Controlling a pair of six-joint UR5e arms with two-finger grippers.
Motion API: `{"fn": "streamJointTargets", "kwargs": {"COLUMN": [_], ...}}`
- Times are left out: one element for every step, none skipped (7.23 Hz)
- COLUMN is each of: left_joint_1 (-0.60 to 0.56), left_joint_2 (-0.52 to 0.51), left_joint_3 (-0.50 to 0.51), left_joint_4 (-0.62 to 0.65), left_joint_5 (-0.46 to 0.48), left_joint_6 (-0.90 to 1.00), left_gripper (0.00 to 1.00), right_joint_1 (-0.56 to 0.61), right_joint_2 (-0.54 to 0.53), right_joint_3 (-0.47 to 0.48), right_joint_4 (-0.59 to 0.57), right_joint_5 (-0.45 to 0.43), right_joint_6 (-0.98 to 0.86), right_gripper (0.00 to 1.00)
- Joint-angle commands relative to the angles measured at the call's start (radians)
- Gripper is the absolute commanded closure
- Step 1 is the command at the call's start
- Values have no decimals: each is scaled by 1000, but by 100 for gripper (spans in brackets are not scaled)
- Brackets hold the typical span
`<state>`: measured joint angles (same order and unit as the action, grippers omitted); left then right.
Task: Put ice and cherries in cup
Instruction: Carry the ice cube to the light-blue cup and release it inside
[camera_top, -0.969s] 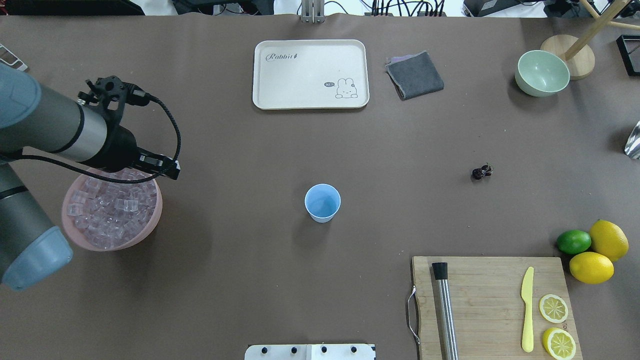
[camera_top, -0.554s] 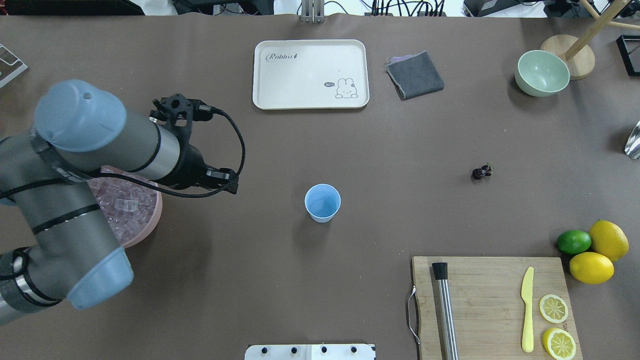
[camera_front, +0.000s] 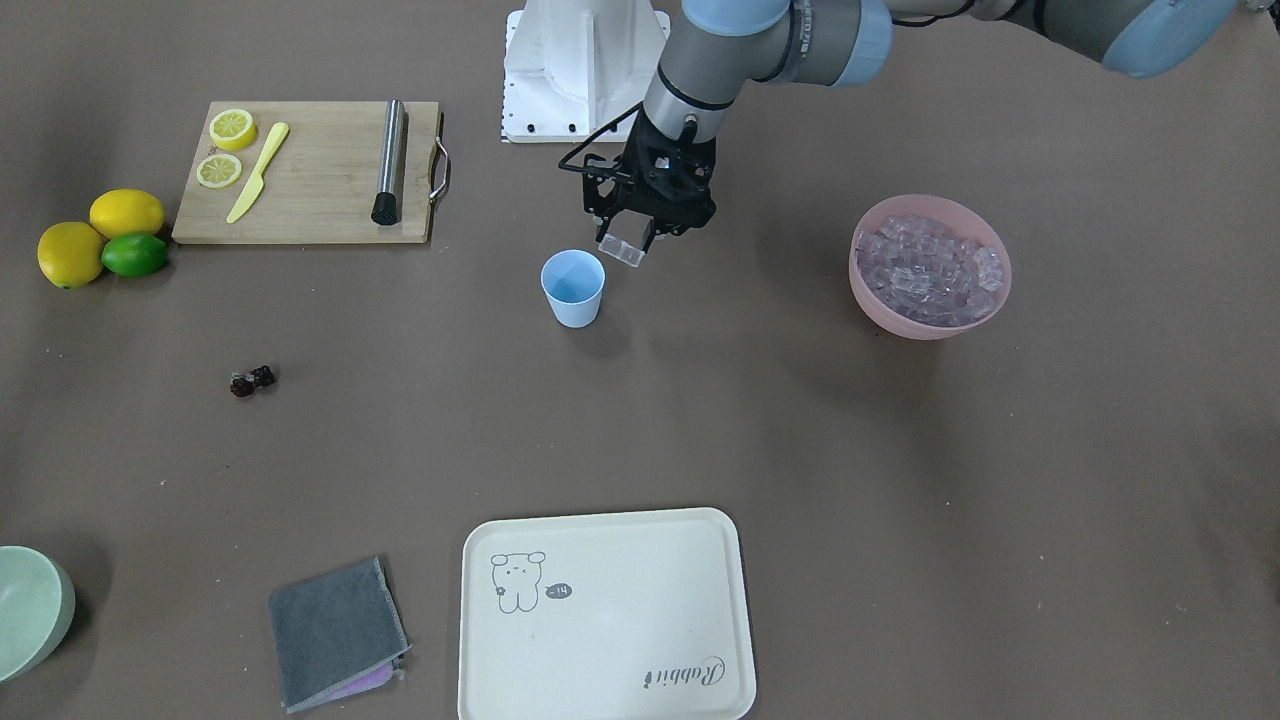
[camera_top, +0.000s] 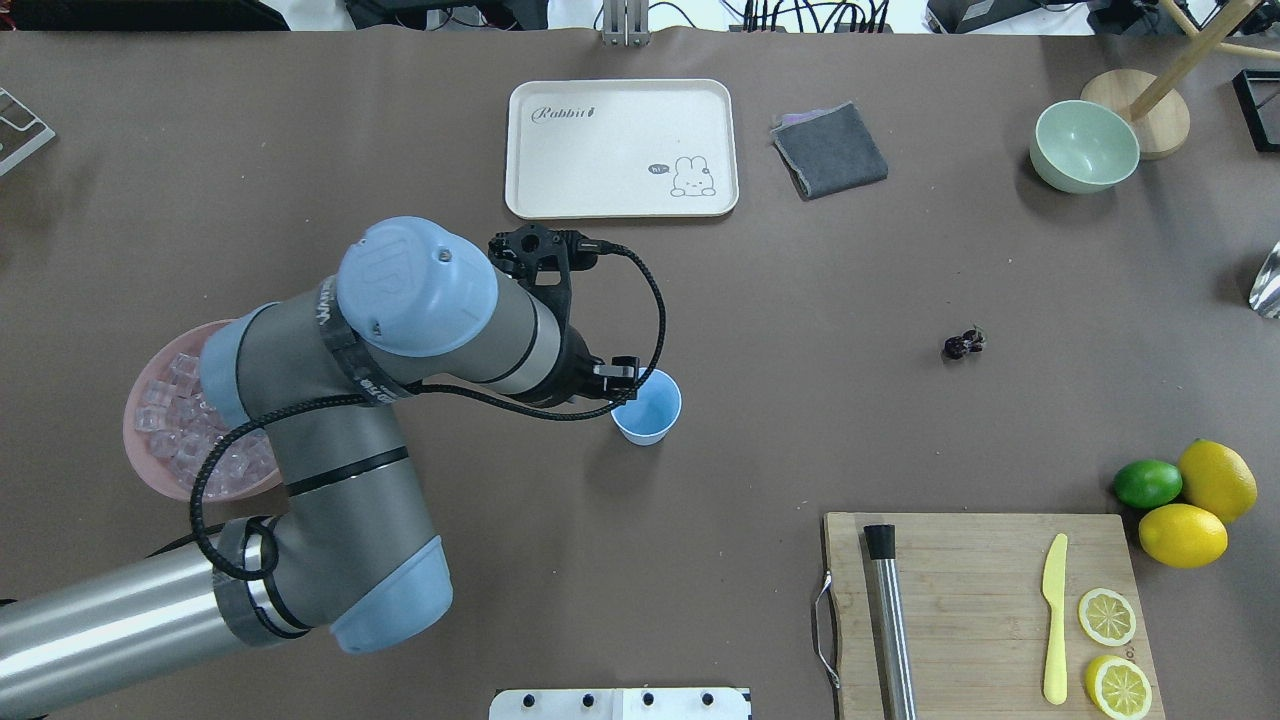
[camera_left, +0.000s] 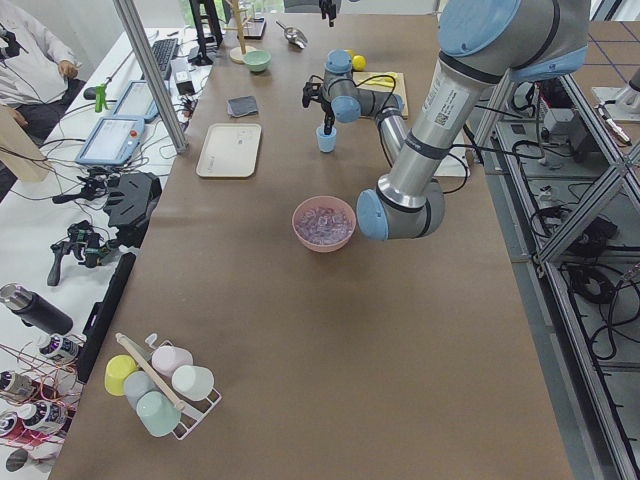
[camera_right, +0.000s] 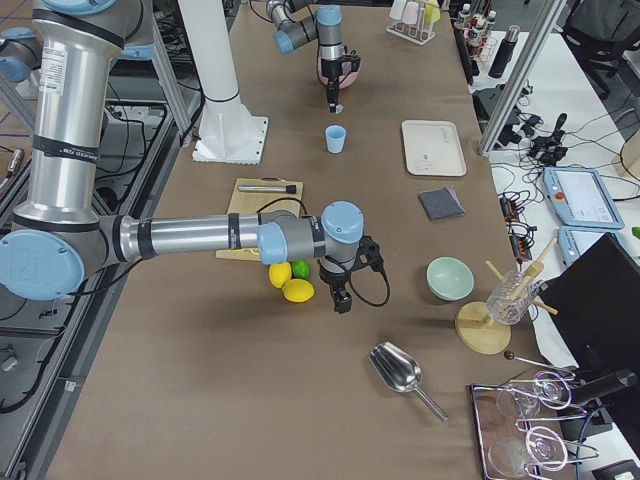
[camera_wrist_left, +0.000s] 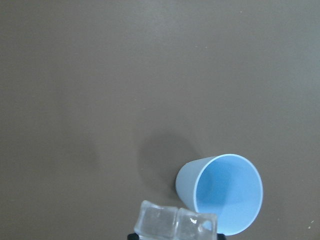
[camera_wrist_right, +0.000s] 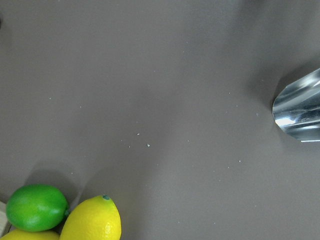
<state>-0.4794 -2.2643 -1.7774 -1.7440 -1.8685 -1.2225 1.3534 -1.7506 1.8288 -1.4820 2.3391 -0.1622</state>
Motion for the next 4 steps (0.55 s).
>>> {"fn": "streamJointTargets", "kwargs": {"left_joint_1": [30,33,39,39], "left_joint_2": [-50,-50,-50,-50], "left_joint_3": [50,53,53,53], "left_joint_4": [1,0,0,-2], "left_joint_5": [48,49,49,49], "left_joint_6": [-14,-14,-14,-17], "left_gripper": [100,100,83,47], "right_joint_1": [-11,-14,-16,-19], "right_joint_2": [13,13,13,13], "right_joint_3": [1,-2,-2,-2], "right_joint_4": [0,-1,-1,-1], "right_joint_5": [0,0,0,0], "right_joint_6": [9,9,9,9], "right_gripper": [0,0,0,0]}}
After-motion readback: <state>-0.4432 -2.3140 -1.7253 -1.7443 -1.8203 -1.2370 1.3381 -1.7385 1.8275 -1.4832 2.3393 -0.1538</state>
